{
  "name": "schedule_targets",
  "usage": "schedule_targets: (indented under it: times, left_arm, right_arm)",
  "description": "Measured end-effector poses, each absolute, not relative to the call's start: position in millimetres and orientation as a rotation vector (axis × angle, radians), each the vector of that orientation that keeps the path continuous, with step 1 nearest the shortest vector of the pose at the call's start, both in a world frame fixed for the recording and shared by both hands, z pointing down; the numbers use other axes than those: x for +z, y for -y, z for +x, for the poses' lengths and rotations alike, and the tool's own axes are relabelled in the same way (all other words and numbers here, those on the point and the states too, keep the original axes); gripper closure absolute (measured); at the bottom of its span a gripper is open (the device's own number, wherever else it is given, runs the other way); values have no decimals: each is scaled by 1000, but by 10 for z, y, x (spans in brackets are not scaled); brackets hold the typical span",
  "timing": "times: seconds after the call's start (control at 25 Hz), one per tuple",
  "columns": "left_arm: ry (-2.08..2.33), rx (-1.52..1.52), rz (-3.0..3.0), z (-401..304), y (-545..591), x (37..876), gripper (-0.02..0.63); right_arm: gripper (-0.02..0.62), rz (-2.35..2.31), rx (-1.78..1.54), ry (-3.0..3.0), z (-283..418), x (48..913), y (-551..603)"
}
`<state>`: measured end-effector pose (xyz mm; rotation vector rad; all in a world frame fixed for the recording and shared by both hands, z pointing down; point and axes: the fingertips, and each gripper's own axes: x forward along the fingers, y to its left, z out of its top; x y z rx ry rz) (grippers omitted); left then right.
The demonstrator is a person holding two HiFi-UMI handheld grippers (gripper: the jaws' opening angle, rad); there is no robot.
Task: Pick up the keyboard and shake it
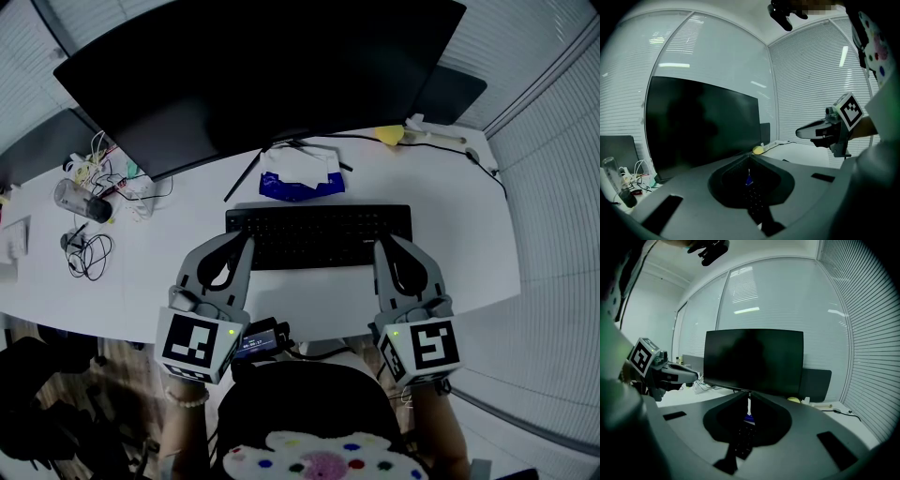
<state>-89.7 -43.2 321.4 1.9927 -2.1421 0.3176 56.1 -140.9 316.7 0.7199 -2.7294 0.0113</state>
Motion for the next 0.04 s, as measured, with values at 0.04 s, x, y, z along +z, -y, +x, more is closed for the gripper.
schedule_targets:
  times: [0.04]
  left_arm:
    - [2142,319,1994,-898,432,3216,588]
  right_arm:
    - [551,717,6,2729,558,3170,1405]
